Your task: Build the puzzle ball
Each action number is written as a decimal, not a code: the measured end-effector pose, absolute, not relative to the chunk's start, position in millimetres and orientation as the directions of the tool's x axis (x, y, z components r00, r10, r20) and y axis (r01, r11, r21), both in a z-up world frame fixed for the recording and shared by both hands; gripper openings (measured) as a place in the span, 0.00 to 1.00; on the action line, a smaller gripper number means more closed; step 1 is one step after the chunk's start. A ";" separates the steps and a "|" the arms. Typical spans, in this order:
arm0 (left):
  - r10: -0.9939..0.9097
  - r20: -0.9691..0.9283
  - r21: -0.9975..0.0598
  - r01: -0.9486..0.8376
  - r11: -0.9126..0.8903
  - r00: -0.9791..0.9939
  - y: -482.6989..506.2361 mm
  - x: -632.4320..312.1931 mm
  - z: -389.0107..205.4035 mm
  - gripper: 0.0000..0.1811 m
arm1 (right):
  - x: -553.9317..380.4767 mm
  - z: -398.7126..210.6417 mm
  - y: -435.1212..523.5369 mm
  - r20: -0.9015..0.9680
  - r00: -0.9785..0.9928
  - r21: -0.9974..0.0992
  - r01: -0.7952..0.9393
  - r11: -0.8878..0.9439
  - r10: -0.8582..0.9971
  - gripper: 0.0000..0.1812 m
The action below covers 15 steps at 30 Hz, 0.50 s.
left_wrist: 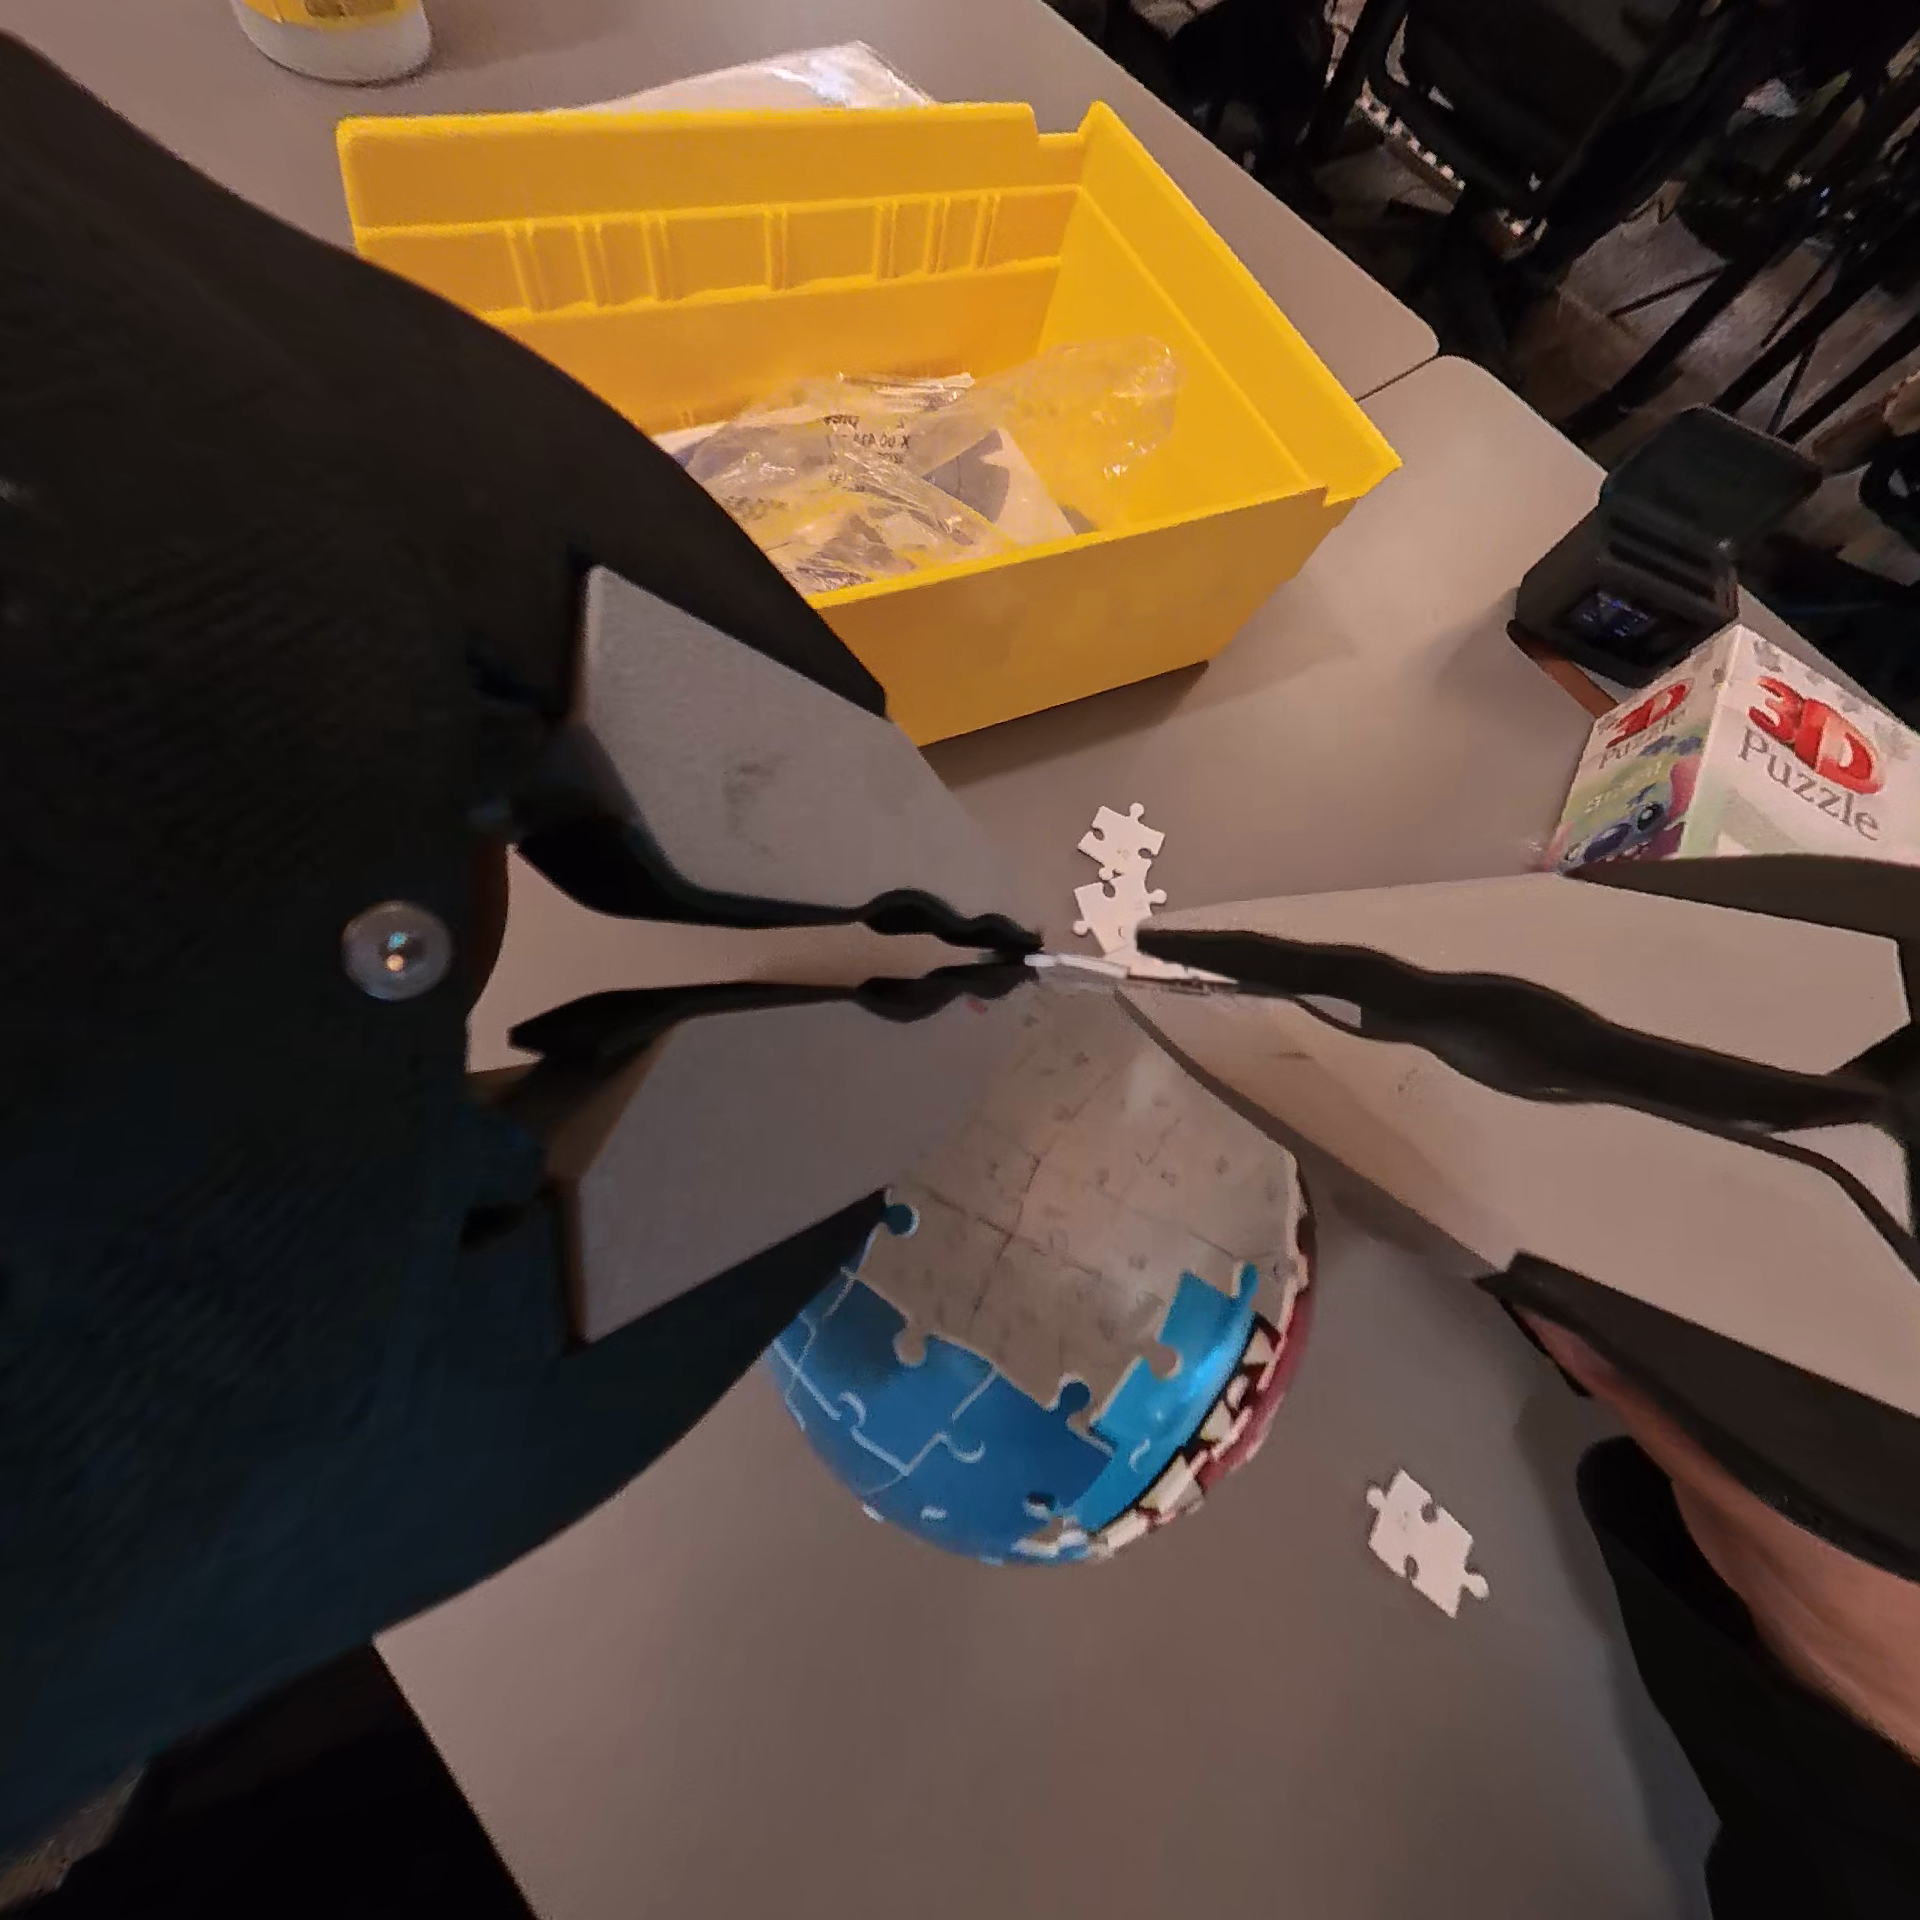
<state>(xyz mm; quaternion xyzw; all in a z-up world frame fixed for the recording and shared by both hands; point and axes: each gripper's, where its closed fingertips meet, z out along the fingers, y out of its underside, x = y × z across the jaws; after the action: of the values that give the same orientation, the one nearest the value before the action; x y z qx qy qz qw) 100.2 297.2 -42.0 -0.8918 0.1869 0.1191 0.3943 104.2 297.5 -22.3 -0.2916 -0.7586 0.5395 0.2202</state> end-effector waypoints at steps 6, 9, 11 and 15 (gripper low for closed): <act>-0.220 -0.370 -0.657 -0.422 -0.625 0.902 297.8 99.2 -44.2 0.00 | 103.5 -25.4 296.7 0.067 -0.736 -0.940 0.181 0.291 0.673 0.00; -0.209 -0.377 -0.663 -0.421 -0.619 0.902 298.5 99.4 -41.3 0.00 | 103.3 -23.0 299.0 0.063 -0.733 -0.944 0.177 0.279 0.677 0.02; -0.198 -0.412 -0.652 -0.440 -0.618 0.889 298.9 97.9 -39.5 0.00 | 102.5 -21.6 299.5 0.061 -0.731 -0.947 0.174 0.271 0.680 0.02; -0.187 -0.453 -0.624 -0.459 -0.632 0.872 299.2 96.2 -41.9 0.00 | 101.6 -23.6 299.6 0.066 -0.733 -0.943 0.175 0.282 0.677 0.02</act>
<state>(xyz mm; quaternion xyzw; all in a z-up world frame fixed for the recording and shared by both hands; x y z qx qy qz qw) 96.2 299.2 -41.9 -0.8862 0.1823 0.1756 0.3880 101.6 299.6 -23.6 -0.2786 -0.7648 0.5306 0.2364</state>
